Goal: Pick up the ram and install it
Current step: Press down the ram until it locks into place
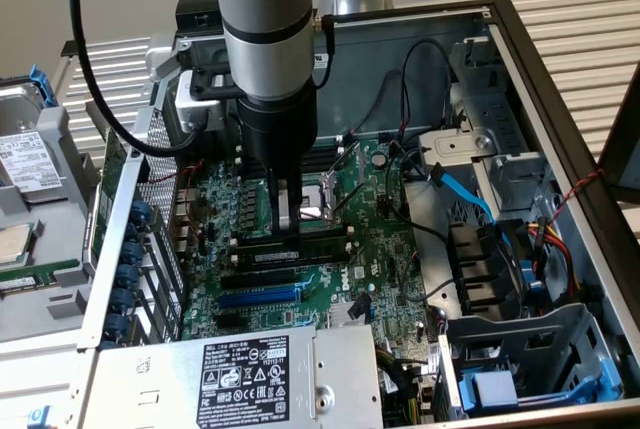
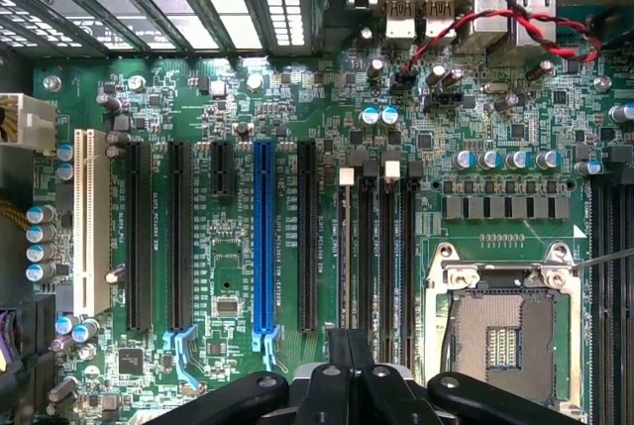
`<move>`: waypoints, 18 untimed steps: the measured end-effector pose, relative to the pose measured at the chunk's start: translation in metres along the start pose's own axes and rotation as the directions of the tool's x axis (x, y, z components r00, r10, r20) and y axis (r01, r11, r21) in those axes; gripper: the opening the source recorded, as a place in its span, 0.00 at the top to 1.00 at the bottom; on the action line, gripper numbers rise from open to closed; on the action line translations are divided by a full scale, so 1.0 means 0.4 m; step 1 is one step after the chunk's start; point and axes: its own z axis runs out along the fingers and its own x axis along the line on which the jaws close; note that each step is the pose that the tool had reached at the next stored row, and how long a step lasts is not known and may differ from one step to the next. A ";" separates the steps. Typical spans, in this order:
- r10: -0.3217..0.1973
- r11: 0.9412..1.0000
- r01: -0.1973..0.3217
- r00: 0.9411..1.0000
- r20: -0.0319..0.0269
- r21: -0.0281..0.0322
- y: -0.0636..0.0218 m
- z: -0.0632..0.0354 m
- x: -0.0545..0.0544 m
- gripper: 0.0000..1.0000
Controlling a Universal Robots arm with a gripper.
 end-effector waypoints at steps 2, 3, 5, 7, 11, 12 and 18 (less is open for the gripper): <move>0.000 1.000 0.000 1.000 0.001 0.000 0.000 -0.002 0.000 0.89; 0.000 1.000 0.000 1.000 0.002 0.001 0.000 -0.005 0.000 0.89; 0.000 1.000 0.000 1.000 0.002 0.000 0.000 -0.021 0.000 0.89; 0.000 1.000 0.000 1.000 0.003 0.000 0.000 -0.036 0.000 0.89; 0.002 1.000 -0.002 1.000 0.003 0.000 0.001 -0.051 0.000 0.89; 0.014 1.000 -0.014 1.000 0.003 0.000 0.000 -0.051 0.000 0.89; 0.090 0.996 -0.090 0.996 0.005 0.001 0.001 -0.051 0.000 0.89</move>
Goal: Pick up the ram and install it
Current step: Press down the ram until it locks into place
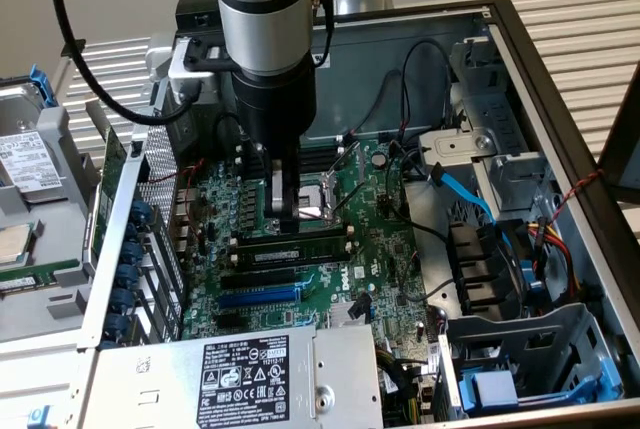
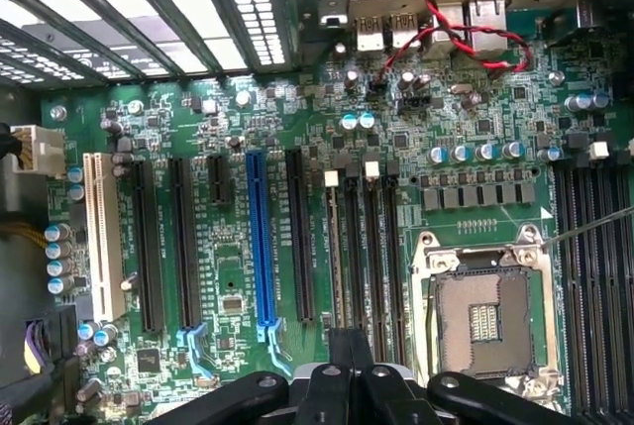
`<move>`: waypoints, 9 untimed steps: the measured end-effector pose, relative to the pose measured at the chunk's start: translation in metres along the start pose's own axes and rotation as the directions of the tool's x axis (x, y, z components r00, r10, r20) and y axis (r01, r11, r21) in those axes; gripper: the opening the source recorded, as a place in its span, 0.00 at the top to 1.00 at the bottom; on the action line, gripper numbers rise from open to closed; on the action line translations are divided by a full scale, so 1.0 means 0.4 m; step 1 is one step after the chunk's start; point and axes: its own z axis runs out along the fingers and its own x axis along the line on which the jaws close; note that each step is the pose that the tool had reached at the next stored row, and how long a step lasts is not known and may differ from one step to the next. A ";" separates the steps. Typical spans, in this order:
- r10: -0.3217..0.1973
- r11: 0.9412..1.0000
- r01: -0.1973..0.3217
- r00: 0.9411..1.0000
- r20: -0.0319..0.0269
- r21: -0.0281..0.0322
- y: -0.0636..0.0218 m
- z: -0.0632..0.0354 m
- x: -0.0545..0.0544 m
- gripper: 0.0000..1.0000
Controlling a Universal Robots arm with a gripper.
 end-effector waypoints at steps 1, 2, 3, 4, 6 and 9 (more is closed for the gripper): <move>0.014 1.000 -0.014 1.000 0.000 0.000 0.000 0.000 0.000 0.89; 0.027 1.000 -0.027 1.000 0.000 0.000 0.000 0.000 0.000 0.89; 0.040 0.999 -0.040 0.999 0.000 0.000 0.000 0.000 0.000 0.89; 0.054 0.999 -0.054 0.999 0.001 0.000 0.000 0.000 0.000 0.89; 0.080 0.997 -0.080 0.997 0.001 0.001 0.000 0.000 0.000 0.89; 0.122 0.993 -0.122 0.993 0.001 0.001 0.000 0.000 0.000 0.89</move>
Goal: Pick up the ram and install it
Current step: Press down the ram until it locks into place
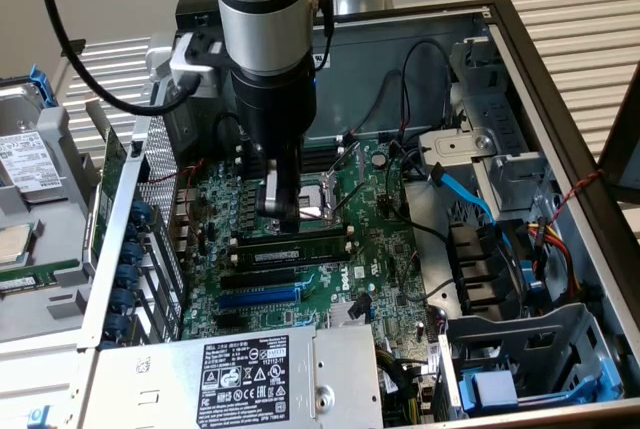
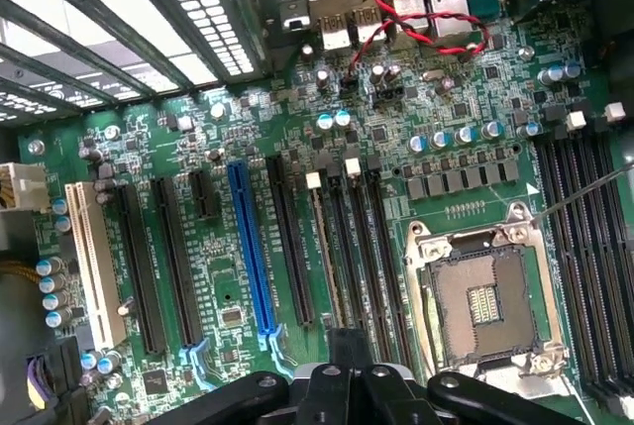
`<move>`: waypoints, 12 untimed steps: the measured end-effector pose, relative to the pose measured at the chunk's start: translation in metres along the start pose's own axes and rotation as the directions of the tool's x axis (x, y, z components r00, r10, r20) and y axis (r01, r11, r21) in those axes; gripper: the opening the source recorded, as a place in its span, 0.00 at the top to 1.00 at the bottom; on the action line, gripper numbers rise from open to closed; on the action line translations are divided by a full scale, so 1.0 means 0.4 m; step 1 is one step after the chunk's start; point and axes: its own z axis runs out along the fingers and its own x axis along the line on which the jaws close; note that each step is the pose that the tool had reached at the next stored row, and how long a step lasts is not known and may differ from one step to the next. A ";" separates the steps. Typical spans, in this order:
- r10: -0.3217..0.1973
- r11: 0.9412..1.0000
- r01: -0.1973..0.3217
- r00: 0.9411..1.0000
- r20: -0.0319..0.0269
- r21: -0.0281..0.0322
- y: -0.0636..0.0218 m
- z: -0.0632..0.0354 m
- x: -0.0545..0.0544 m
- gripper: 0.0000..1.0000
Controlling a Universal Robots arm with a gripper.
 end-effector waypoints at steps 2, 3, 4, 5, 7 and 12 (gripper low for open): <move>0.028 1.000 -0.028 1.000 0.000 0.000 0.000 0.000 0.000 0.89; 0.042 0.999 -0.042 0.999 0.000 0.000 0.000 0.000 0.000 0.89; 0.056 0.998 -0.056 0.998 0.001 0.001 0.000 0.000 0.000 0.89; 0.070 0.998 -0.070 0.998 0.001 0.001 0.000 0.000 0.000 0.89; 0.096 0.995 -0.096 0.995 0.001 0.001 0.000 0.000 0.000 0.89; 0.161 0.987 -0.161 0.987 0.001 0.001 0.000 0.000 0.000 0.89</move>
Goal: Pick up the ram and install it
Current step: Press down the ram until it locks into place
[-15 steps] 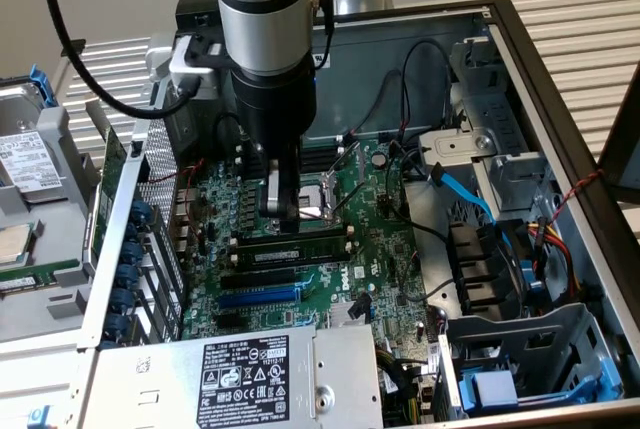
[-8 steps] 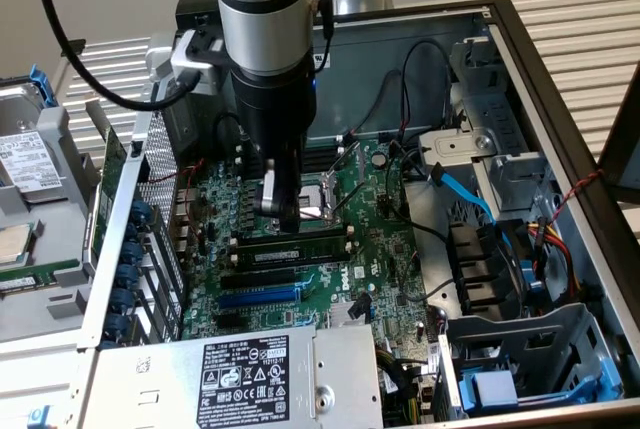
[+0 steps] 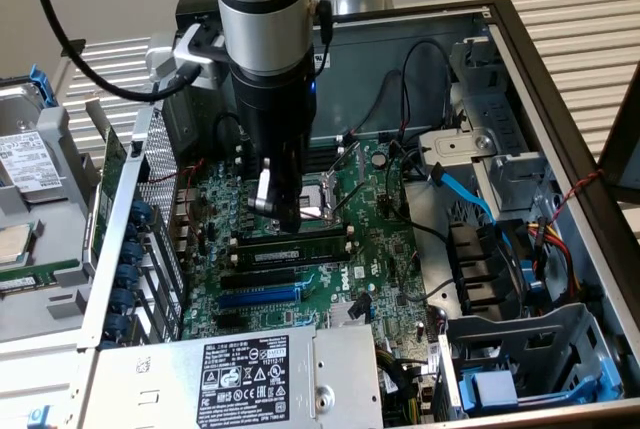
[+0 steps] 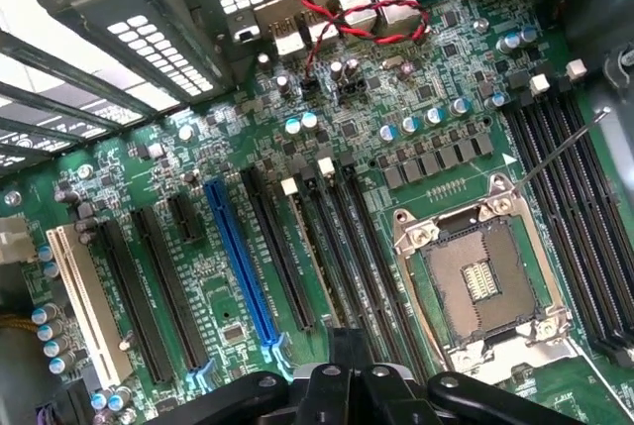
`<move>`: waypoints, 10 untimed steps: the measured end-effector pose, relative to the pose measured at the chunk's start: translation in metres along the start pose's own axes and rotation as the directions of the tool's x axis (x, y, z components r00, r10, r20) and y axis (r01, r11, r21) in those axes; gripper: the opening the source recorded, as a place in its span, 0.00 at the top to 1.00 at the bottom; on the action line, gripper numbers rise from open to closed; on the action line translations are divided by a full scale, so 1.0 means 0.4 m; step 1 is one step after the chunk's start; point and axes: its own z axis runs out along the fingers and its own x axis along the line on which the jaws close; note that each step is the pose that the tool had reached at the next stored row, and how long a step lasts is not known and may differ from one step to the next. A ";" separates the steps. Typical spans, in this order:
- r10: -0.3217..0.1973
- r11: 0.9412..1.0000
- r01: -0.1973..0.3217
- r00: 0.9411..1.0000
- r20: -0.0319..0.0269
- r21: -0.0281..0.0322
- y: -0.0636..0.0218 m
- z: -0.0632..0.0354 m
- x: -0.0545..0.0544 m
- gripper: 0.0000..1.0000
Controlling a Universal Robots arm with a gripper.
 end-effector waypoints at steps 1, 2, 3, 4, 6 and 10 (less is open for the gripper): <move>0.012 1.000 -0.012 1.000 0.000 0.000 0.000 0.000 0.000 0.89; 0.026 1.000 -0.026 1.000 0.000 0.000 0.000 0.000 0.000 0.89; 0.038 0.999 -0.038 0.999 0.000 0.000 0.000 0.000 0.000 0.89; 0.052 0.999 -0.052 0.999 0.000 0.001 0.000 0.000 0.000 0.89; 0.094 0.996 -0.094 0.996 0.001 0.001 0.000 0.000 0.000 0.89; 0.146 0.989 -0.146 0.989 -0.002 0.003 0.000 0.000 0.000 0.89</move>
